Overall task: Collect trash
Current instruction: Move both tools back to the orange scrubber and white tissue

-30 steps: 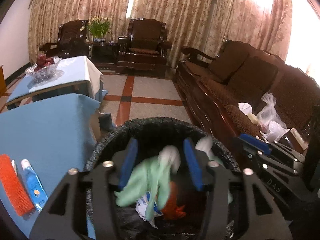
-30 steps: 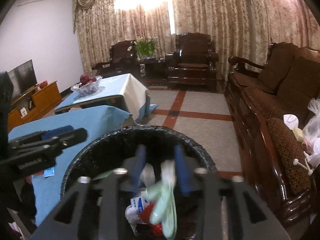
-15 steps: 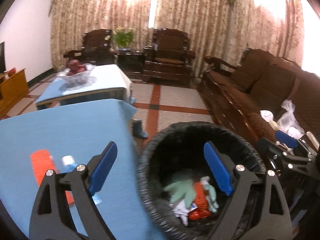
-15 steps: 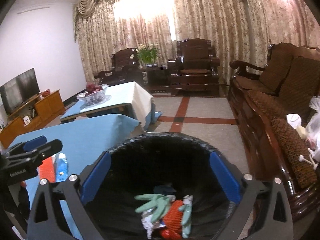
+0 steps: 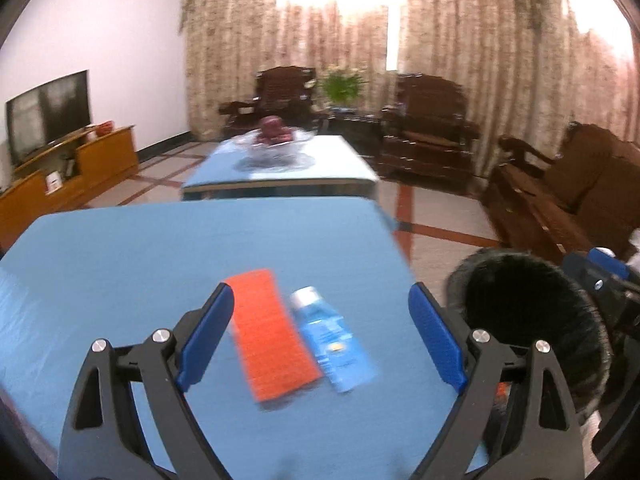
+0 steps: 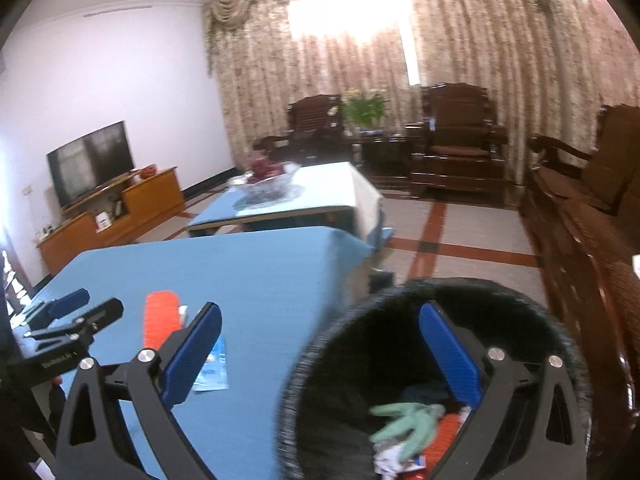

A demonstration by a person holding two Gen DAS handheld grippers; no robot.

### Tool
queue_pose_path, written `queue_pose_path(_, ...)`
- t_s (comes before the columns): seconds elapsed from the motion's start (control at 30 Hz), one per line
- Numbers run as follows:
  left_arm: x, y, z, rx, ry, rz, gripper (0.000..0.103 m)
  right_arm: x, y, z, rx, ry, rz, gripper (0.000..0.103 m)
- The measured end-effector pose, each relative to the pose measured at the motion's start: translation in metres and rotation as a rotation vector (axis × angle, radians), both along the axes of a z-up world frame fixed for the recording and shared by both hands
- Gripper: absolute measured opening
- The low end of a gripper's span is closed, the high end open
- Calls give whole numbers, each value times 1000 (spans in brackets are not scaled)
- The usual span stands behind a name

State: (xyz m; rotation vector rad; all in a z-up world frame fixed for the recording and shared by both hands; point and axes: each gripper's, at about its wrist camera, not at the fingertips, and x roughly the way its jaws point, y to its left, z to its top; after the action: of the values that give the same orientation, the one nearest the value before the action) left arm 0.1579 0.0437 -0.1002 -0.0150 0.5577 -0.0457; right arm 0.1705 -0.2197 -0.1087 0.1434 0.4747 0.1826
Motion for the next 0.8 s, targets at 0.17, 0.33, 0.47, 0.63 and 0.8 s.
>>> queue_pose_path(0.17,-5,37,-11,3,28,67,86,14,36,-10,-11,3,60,97)
queue_pose_path(0.33,-7,65,-24,-1,57,105,82,25,66,-22,-21,10,108,96)
queue_pose_path(0.47,-2,74,-39,-23,98,113,79,33,81,-32,-22,32,131,92)
queue_pose_path(0.63,12,70,-61,-47,154,91,70,38,84,-39,-49,45,135,85)
queue_pose_path(0.8,30,64,-80,-67,196,67,60,45,81,-46,-61,61,128,84)
